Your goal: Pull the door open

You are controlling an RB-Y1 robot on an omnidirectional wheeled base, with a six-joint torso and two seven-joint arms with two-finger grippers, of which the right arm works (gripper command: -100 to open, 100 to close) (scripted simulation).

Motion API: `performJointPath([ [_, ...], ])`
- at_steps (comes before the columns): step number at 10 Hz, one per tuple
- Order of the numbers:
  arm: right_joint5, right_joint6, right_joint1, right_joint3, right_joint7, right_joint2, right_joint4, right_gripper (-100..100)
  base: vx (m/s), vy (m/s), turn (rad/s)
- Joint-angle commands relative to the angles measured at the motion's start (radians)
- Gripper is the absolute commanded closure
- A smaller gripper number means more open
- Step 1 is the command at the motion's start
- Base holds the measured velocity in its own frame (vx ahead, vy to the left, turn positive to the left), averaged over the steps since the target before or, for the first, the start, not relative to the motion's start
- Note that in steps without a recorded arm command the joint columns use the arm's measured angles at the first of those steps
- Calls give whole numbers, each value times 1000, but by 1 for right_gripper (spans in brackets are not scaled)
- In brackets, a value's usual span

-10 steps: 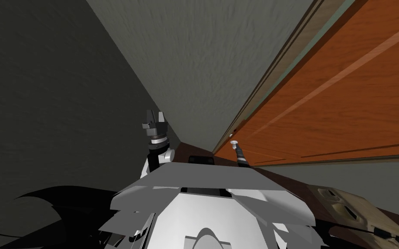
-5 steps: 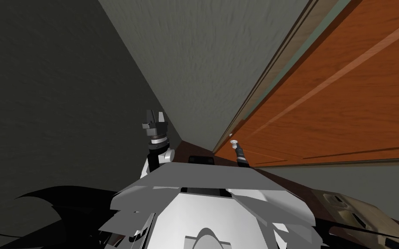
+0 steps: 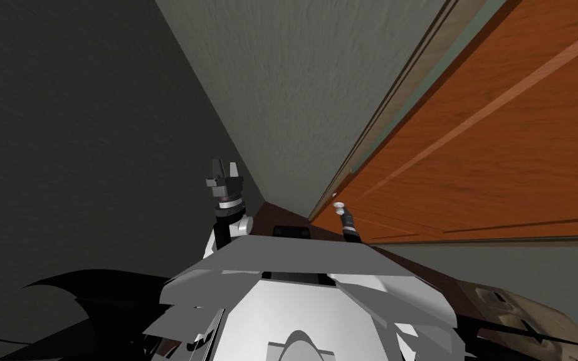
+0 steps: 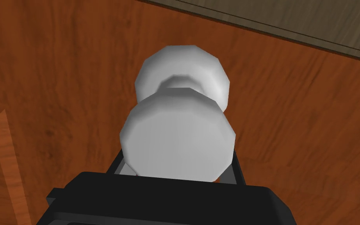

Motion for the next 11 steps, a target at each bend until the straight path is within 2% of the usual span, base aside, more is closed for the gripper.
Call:
performJointPath([
  [1,-6,1,-5,1,-39,2,3,100,-67,-29,62],
  [11,-66,33,-46,-5,-289,11,25,100,-69,-20,81],
])
